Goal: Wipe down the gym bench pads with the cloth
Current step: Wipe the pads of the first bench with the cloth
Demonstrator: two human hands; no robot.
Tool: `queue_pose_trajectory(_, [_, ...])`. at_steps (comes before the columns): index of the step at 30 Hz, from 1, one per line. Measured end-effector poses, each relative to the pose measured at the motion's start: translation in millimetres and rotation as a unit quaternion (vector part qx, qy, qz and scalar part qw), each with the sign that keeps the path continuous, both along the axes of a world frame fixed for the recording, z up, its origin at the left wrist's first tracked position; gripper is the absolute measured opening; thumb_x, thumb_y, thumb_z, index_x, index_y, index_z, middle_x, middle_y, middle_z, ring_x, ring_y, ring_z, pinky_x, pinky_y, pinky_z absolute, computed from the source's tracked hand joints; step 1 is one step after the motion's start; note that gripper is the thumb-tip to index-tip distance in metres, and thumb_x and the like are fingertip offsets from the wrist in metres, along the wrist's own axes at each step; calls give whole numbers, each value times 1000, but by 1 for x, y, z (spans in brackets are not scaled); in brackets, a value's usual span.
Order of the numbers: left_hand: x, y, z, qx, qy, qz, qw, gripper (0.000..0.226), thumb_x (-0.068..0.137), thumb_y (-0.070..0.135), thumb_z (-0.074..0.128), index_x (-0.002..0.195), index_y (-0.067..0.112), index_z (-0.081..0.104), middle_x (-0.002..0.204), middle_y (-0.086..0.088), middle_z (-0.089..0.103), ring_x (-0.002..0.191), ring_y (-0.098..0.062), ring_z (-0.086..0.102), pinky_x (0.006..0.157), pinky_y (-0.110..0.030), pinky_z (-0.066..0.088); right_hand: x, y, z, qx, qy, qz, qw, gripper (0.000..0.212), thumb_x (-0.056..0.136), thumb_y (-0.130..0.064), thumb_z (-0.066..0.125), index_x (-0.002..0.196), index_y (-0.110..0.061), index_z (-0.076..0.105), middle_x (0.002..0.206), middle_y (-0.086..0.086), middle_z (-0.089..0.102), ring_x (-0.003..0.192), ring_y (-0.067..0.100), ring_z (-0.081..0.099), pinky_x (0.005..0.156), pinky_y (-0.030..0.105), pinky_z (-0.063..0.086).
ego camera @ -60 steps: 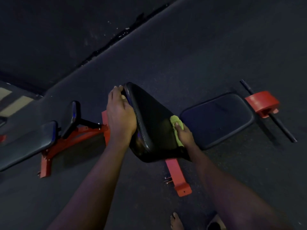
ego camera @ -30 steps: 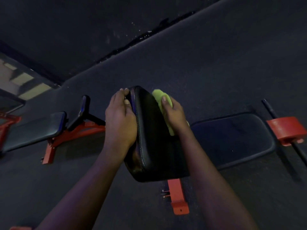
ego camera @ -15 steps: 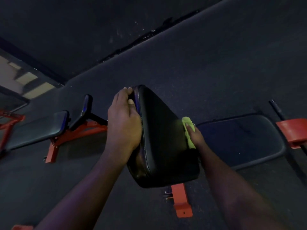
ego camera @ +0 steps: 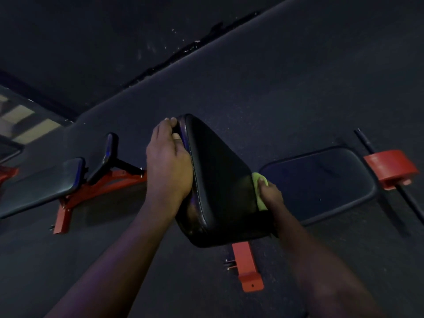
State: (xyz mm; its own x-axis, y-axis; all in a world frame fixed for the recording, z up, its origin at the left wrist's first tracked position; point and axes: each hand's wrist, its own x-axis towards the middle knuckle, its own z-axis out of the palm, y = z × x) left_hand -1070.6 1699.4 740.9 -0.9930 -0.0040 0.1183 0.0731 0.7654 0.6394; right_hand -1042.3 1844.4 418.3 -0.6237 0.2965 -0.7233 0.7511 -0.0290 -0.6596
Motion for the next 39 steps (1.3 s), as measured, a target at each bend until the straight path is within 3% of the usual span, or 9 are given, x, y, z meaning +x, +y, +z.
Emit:
queue_pose_trajectory(10, [0,-4,-5,13,21,-11,1000,35,104,18,33,131,16,55,131,-4,57,122,-18,54,108,-43,44,-18,-14,162,121,194,75,971,51,105,-60,29,146,-38,50,144,4,59,132,33,51,103,45,39])
queue_pose_trajectory(14, [4,-3,-2,34,33,-6,999,37,105,14,35,137,10,54,141,-3,53,130,-6,46,115,-26,33,33,-25,224,132,281,73,948,46,103,-61,35,140,-41,56,135,-1,66,126,28,57,97,41,43])
queue_pose_trajectory(19, [7,-7,-3,123,13,-4,992,40,106,15,35,141,9,52,153,-6,45,142,-11,37,120,-29,26,105,-22,245,58,332,134,932,51,95,-70,42,142,-53,48,130,-42,51,124,-7,47,101,30,37])
queue_pose_trajectory(23, [6,-8,-7,119,27,7,992,43,104,30,31,134,16,58,139,-5,59,131,-17,51,111,-40,39,82,-42,246,72,353,135,923,58,92,-73,29,149,-62,27,156,-25,36,144,4,31,114,39,24])
queue_pose_trajectory(25, [4,-10,-11,120,38,12,992,46,102,35,29,132,16,59,132,-6,63,124,-22,55,106,-45,41,36,-48,252,63,331,97,937,66,91,-73,29,153,-51,30,163,-15,29,151,11,23,121,49,17])
queue_pose_trajectory(29, [3,-9,-11,110,39,9,993,42,105,27,32,133,13,59,136,-4,61,128,-15,54,108,-35,38,-66,-40,264,23,269,75,960,89,78,-81,36,150,-30,47,154,-3,48,143,20,42,119,51,30])
queue_pose_trajectory(33, [4,-8,-8,120,42,16,992,38,107,18,35,136,11,58,141,-2,58,132,-11,49,108,-20,33,-5,-50,284,56,283,66,955,54,101,-61,39,147,-34,50,151,-4,52,140,22,46,115,46,35])
queue_pose_trajectory(36, [2,-9,-13,118,52,16,992,38,107,18,35,134,8,60,140,-4,59,132,-11,50,109,-18,35,87,-69,303,85,299,68,948,53,97,-66,30,149,-53,32,157,-19,38,144,9,32,109,44,34])
queue_pose_trajectory(39, [-2,-10,-16,133,65,9,989,42,104,23,34,131,5,61,139,-7,60,132,-13,52,112,-26,37,57,-67,289,106,296,63,947,51,100,-64,32,149,-49,34,157,-17,37,144,13,34,111,46,34])
